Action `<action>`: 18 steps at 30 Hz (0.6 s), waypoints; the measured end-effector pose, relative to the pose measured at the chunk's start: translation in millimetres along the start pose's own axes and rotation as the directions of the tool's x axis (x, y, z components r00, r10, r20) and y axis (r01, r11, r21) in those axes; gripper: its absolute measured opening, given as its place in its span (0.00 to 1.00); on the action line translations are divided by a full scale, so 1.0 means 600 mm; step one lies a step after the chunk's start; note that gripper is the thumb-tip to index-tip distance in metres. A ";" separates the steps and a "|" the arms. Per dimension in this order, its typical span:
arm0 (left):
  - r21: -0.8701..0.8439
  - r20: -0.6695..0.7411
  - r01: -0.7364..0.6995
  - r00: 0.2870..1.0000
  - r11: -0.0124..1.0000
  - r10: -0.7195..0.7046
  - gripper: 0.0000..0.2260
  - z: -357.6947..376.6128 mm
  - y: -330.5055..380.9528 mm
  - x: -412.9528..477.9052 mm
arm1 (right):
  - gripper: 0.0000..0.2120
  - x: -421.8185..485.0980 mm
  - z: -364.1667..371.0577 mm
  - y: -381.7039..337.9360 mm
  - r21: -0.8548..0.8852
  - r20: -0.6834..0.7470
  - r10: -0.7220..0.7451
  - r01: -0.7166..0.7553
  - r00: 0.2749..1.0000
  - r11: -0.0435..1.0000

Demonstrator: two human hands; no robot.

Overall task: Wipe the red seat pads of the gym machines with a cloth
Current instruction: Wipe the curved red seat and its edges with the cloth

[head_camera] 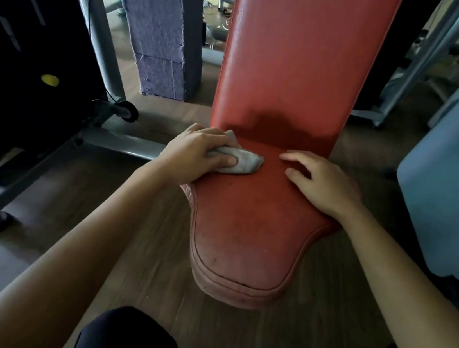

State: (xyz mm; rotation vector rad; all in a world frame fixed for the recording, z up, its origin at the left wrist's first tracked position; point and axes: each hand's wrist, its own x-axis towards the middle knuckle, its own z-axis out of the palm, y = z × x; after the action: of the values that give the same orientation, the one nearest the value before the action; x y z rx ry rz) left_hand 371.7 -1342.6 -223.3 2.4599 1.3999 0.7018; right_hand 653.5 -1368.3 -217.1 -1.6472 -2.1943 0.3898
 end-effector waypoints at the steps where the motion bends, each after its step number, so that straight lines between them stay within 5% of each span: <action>1: -0.004 0.001 -0.001 1.000 1.000 0.001 0.27 -0.001 0.001 0.000 | 0.16 0.000 0.000 -0.001 -0.001 -0.002 0.000 0.000 1.000 1.000; 18: -0.025 -0.111 0.042 0.993 0.999 -0.045 0.21 0.020 -0.003 -0.004 | 0.14 0.004 0.004 0.025 0.049 -0.092 -0.040 0.045 0.995 0.998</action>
State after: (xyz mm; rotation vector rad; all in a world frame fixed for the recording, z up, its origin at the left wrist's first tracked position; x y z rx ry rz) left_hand 375.3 -1343.3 -235.3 2.3990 1.4717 0.8521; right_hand 664.6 -1361.8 -225.3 -1.5574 -2.1316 0.3500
